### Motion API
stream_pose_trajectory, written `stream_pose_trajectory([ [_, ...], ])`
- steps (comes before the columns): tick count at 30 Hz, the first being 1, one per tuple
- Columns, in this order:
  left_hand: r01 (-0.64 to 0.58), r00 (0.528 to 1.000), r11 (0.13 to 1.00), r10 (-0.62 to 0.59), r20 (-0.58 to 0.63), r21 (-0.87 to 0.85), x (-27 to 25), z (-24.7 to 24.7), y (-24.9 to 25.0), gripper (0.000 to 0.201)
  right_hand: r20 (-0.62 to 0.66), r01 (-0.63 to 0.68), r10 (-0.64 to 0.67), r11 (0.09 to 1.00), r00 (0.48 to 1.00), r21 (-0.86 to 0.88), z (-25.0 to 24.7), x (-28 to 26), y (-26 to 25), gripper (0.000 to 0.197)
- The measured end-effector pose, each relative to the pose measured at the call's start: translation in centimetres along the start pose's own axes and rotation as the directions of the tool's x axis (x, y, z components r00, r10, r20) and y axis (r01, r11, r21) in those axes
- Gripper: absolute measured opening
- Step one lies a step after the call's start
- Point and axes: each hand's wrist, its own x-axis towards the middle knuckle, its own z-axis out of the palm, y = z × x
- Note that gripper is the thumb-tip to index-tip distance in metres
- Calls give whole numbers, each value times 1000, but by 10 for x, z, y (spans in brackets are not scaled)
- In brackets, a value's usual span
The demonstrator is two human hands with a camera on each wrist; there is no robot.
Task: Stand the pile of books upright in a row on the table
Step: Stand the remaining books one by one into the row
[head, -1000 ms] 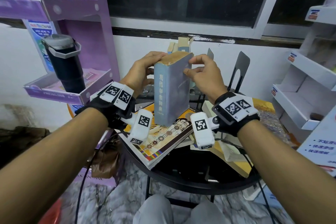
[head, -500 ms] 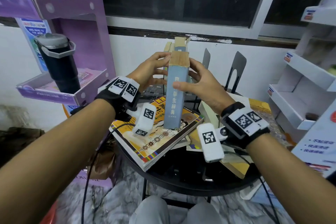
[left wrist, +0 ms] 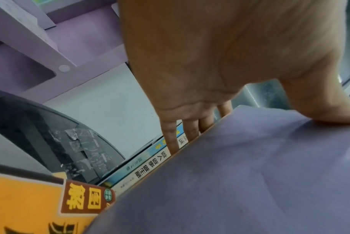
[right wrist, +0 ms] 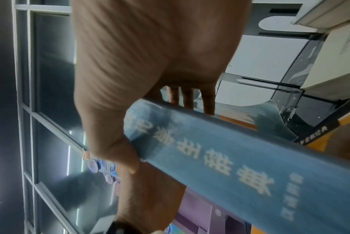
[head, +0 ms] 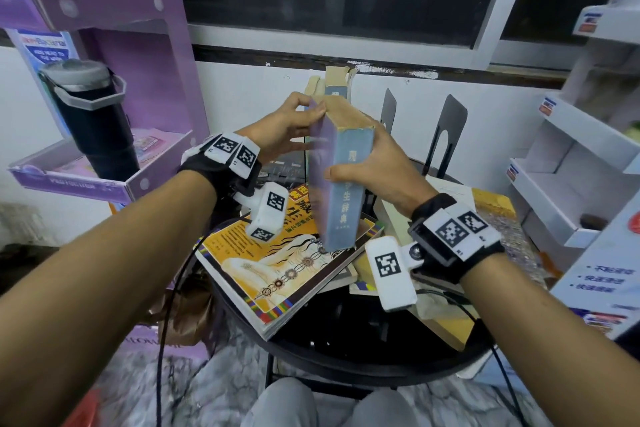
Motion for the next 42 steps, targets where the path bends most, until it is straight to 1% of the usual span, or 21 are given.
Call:
stream_pose_trajectory([
  [3,-30,999,998,29,-26,-59,1,0,-2,30,13,-45,45,999,999,5,-3,4,2,62],
  [4,-37,999,997,35,-30,-67,1,0,-3,30,23,-54,54,998,998,8,-4,5,2,65],
  [6,-52,998,995,50,-29,-81,0,1,-4,34,29,-46,46,999,998,1,-6,5,1,78],
  [8,-74,997,996,75,7,-53,0,2,-4,42,-6,-24,24,1000,1000,-17,-8,1,-1,86],
  [10,-91,995,996,92,48,-24,-1,5,-3,42,-75,-17,14,999,997,-44,-10,-2,0,83],
  [11,-91,995,995,92,43,-37,-2,7,-3,49,-108,-13,6,998,994,-63,-10,-4,0,80],
  [13,-105,994,992,104,-12,-76,-2,9,-4,77,-165,-1,-15,995,986,-100,-8,-7,-1,73],
  [14,-117,993,989,114,-36,-86,-1,10,-5,81,-189,0,-21,994,982,-108,-7,-7,-3,71],
  [16,-130,990,987,125,-66,-90,-1,12,-6,70,-215,-6,-17,995,976,-104,-6,-6,-5,68],
  [20,-112,989,981,94,-115,-158,-4,13,-5,50,-206,-15,-10,992,979,-122,-5,-2,-9,71],
  [22,-97,987,975,69,-143,-200,-3,14,-4,45,-203,-13,-16,990,979,-139,-5,-1,-11,69],
  [25,-102,984,972,67,-166,-214,0,17,-3,38,-207,-29,-8,984,978,-173,-6,1,-13,67],
  [27,-105,977,972,62,-202,-209,1,20,-1,33,-216,-49,2,976,976,-211,-8,1,-15,67],
  [30,-95,956,983,45,-289,-159,2,25,4,33,-259,-68,-9,955,966,-288,-9,1,-19,65],
  [33,-82,947,988,36,-321,-132,2,28,8,24,-268,-70,-33,928,963,-366,-7,2,-22,58],
  [35,-84,941,988,37,-336,-128,2,30,8,22,-248,-64,-42,912,968,-405,-7,2,-24,55],
  [38,-89,938,985,34,-346,-146,1,32,9,35,-235,-52,-58,899,970,-436,-7,1,-23,52],
  [39,-92,937,983,32,-347,-156,2,32,9,36,-241,-49,-64,898,968,-437,-7,0,-23,51],
  [42,-75,943,987,24,-333,-143,5,35,13,26,-271,-52,-69,908,960,-415,-8,-3,-22,47],
])
